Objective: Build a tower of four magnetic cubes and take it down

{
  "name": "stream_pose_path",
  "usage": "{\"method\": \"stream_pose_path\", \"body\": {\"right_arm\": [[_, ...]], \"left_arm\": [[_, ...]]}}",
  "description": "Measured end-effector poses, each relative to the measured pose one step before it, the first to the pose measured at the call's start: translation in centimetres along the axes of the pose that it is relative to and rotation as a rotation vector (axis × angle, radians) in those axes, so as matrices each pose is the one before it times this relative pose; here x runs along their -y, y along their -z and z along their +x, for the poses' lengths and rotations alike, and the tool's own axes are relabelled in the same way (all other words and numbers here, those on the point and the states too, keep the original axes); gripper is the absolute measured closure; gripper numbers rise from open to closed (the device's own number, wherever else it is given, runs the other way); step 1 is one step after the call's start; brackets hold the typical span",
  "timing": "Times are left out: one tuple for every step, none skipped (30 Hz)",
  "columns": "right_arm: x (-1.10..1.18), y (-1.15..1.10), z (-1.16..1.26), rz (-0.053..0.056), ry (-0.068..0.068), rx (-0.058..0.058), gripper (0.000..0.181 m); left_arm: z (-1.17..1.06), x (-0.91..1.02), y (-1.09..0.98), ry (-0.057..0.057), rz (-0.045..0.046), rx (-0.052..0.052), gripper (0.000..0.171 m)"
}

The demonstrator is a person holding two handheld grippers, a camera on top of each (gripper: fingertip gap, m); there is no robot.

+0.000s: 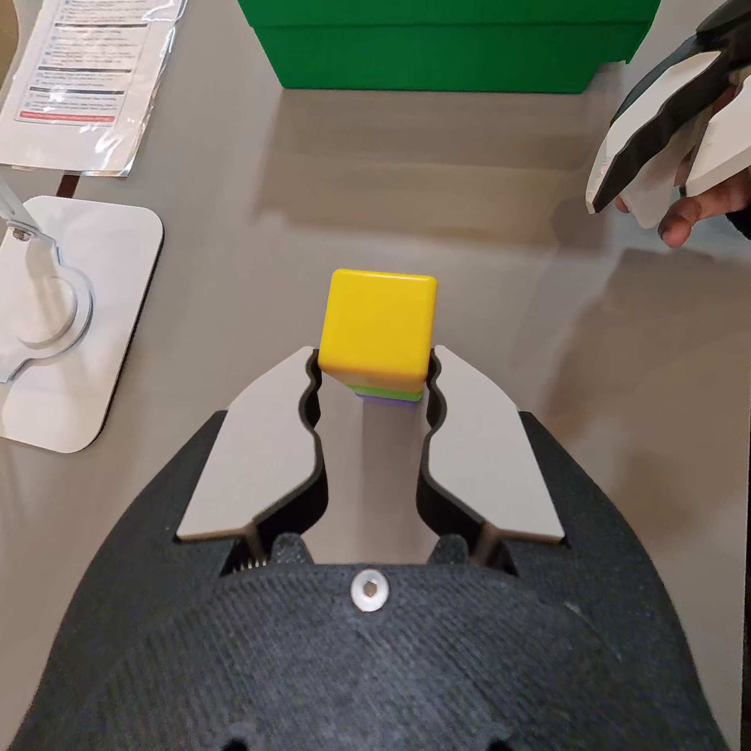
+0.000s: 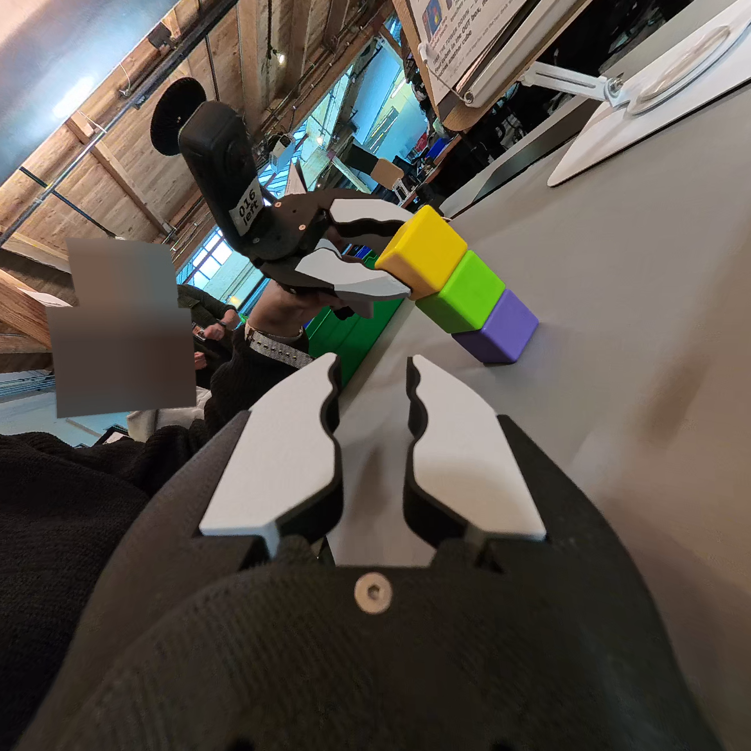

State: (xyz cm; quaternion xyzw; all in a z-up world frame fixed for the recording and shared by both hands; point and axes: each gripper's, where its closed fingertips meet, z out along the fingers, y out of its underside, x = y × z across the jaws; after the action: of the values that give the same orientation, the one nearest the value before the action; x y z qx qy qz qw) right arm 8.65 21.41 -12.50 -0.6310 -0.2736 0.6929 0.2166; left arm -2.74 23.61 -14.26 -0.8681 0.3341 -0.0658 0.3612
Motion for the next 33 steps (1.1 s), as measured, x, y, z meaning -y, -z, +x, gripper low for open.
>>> {"method": "stream_pose_path", "body": {"right_arm": [[-0.008,-0.016,-0.001,-0.0003,-0.0018,0.0009,0.151],[-0.004,-0.008,0.009,0.0,-0.0011,0.0005,0.151],[0.007,-0.008,0.005,-0.0001,-0.0005,0.0,0.151],[0.002,0.001,0.015,0.0,-0.0002,-0.0002,0.151],[0.008,0.001,0.009,0.0,-0.0002,-0.0003,0.151],[0.002,0.001,0.017,0.0001,-0.0004,-0.0005,0.15],[-0.008,0.001,0.004,-0.0001,-0.0007,-0.0001,0.15],[-0.007,-0.013,0.011,-0.0007,-0.0007,0.0,0.15],[-0.018,-0.008,-0.001,-0.0003,-0.0002,0.0002,0.15],[0.001,-0.017,-0.006,-0.0005,0.0002,0.0002,0.15],[-0.021,-0.013,0.001,-0.0011,0.0003,-0.0003,0.15],[-0.026,-0.008,0.013,-0.0016,-0.0002,-0.0003,0.15],[-0.031,-0.018,0.01,-0.0015,-0.0009,0.0002,0.15],[-0.01,-0.007,-0.008,-0.0003,-0.0012,0.0006,0.15],[-0.003,-0.011,-0.006,0.0002,-0.0007,0.0008,0.15],[-0.005,-0.007,-0.001,-0.0004,0.0,0.0001,0.15],[-0.001,0.001,0.006,-0.0001,0.0003,-0.0003,0.15],[0.008,0.005,0.0,0.0007,0.0,-0.0001,0.15],[0.015,0.007,-0.004,0.0006,-0.0005,0.0004,0.15],[0.003,0.0,0.003,0.0002,-0.0008,0.0004,0.15],[-0.004,0.009,-0.001,0.0002,-0.0007,0.0002,0.15],[0.005,-0.003,-0.008,0.0004,-0.0005,0.0003,0.15],[0.009,0.0,0.002,0.0001,-0.0003,0.0001,0.15],[-0.008,-0.008,0.007,-0.0002,-0.0002,0.0001,0.15],[0.002,-0.001,-0.003,0.0001,-0.0002,0.0001,0.15],[0.005,0.007,-0.008,0.0004,-0.0003,0.0003,0.15],[0.001,-0.008,0.01,-0.0001,-0.0007,0.0,0.15],[-0.014,0.002,0.009,-0.0001,-0.001,-0.0001,0.15],[0.008,-0.002,0.0,0.0006,-0.0015,0.0003,0.15],[0.005,0.006,0.002,0.0008,-0.0015,0.0006,0.15],[0.008,0.008,0.0,0.0005,-0.0008,0.0005,0.15],[0.009,0.01,0.005,0.0001,-0.0001,0.0,0.15],[0.016,-0.001,0.003,0.0002,0.0002,-0.0003,0.15]], "left_arm": [[0.017,-0.014,-0.003,-0.0021,-0.00347,0.0039,0.121],[-0.005,-0.015,-0.023,-0.0017,-0.00167,0.0049,0.12],[-0.023,-0.02,-0.018,-0.001,-0.00084,0.0049,0.12],[-0.04,-0.022,-0.031,-0.0025,-0.00088,0.005,0.12],[-0.033,-0.029,-0.022,-0.0016,0.00022,0.0037,0.12],[0.0,-0.003,-0.017,0.0005,0.00163,0.0004,0.119],[0.013,0.023,-0.012,0.0039,0.00303,-0.0007,0.12],[-0.017,-0.046,-0.011,0.0049,-0.00326,0.0001,0.119],[-0.033,-0.093,-0.035,0.0047,-0.00563,0.0007,0.117],[-0.019,-0.075,-0.013,0.003,-0.00375,-0.0007,0.115],[0.086,-0.015,0.005,0.0017,0.00178,-0.007,0.114],[0.119,0.062,0.023,0.0035,0.00635,-0.0098,0.114],[0.037,0.095,0.038,0.006,0.0085,-0.0052,0.113],[-0.043,0.101,0.042,0.0069,0.00832,-0.0008,0.113],[-0.043,0.041,0.05,0.006,0.0039,-0.001,0.113],[-0.026,-0.025,0.026,0.0034,-0.00014,-0.002,0.113],[-0.006,-0.042,0.019,0.0007,-0.00079,-0.001,0.114],[-0.04,-0.07,0.011,-0.0009,-0.00221,0.0014,0.114],[-0.061,-0.064,0.005,-0.0003,-0.00218,0.003,0.114],[-0.06,-0.04,0.012,0.0013,-0.00104,0.0019,0.114],[-0.044,-0.029,0.017,0.0022,-0.00071,0.0011,0.114],[-0.067,-0.036,0.022,0.0025,-0.00046,0.0019,0.114],[-0.033,-0.018,0.026,0.0024,0.00037,0.0002,0.114],[0.001,-0.03,0.022,0.0022,-0.00002,-0.0025,0.115],[-0.044,-0.062,0.015,0.0016,-0.00189,0.0002,0.114],[-0.037,-0.037,0.011,0.0015,-0.00085,0.0003,0.114],[0.02,-0.016,0.015,0.0011,0.00029,-0.0023,0.115],[-0.021,-0.032,0.011,-0.0005,-0.00076,0.0006,0.114],[-0.006,-0.019,0.003,-0.0005,-0.00015,0.0001,0.114],[0.0,-0.002,0.002,0.0005,0.00025,-0.0004,0.114],[-0.007,-0.017,-0.002,0.0014,-0.00008,-0.0009,0.114],[0.035,-0.03,-0.006,0.0022,-0.00094,-0.0031,0.114],[0.068,-0.068,-0.02,0.0007,-0.00303,-0.005,0.114]]}}
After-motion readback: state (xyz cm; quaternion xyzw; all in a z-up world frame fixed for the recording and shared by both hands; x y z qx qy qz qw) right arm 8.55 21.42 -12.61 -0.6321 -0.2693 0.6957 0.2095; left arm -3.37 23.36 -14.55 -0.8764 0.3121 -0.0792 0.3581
